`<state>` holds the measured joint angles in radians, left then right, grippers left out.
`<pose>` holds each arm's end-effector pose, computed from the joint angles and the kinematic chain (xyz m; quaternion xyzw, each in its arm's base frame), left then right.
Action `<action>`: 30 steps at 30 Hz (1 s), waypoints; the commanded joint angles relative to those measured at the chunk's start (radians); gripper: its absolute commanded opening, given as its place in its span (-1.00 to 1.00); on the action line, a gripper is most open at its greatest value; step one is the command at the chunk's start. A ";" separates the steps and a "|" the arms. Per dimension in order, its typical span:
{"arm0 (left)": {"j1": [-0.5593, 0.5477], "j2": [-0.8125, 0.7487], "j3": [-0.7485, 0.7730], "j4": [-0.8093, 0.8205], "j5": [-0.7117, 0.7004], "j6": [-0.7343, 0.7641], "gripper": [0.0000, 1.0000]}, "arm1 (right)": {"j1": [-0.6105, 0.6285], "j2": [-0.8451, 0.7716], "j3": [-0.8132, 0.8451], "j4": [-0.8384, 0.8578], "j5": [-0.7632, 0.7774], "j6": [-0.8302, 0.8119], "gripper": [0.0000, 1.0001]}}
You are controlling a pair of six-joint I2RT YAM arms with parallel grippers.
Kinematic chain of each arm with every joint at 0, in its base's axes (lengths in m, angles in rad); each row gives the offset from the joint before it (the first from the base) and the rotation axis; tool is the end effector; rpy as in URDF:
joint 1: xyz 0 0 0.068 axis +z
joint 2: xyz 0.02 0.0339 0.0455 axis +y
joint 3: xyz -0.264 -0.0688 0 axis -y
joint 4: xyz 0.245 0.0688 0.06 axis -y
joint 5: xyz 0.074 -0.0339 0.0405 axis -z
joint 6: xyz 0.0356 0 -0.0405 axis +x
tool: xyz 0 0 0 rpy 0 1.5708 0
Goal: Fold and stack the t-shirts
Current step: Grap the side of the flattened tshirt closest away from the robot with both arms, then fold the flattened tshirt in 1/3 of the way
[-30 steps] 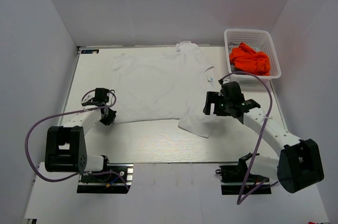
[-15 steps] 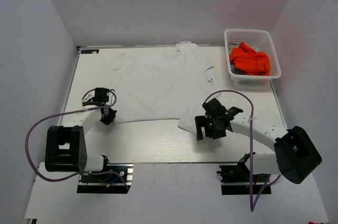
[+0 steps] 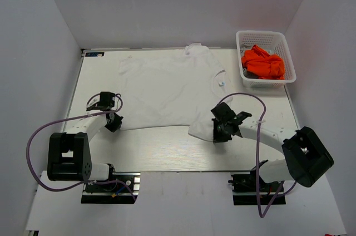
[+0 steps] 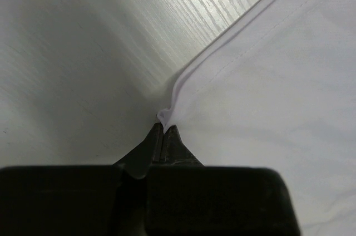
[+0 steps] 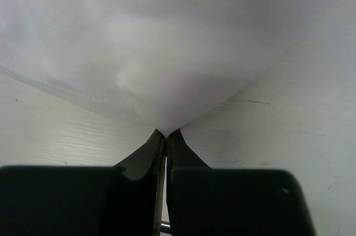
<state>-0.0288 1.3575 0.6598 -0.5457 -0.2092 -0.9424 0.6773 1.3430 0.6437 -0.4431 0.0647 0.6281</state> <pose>0.2255 0.0009 0.1571 -0.4481 0.8731 0.0155 0.1914 0.1822 0.1436 0.1593 -0.0171 0.9765 0.1039 0.1880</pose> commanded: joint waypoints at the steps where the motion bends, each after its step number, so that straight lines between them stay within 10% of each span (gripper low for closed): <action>1: 0.003 -0.020 0.050 -0.036 0.007 0.017 -1.00 | 0.001 -0.030 0.051 -0.039 0.092 0.031 -1.00; 30: 0.003 0.325 0.580 -0.126 -0.012 0.027 -1.00 | -0.263 0.321 0.770 0.015 0.050 -0.283 -1.00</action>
<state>-0.0288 1.6722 1.1816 -0.6682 -0.2020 -0.9241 0.4301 1.6287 1.3331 -0.4698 0.1688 0.4206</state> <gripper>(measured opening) 0.009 0.022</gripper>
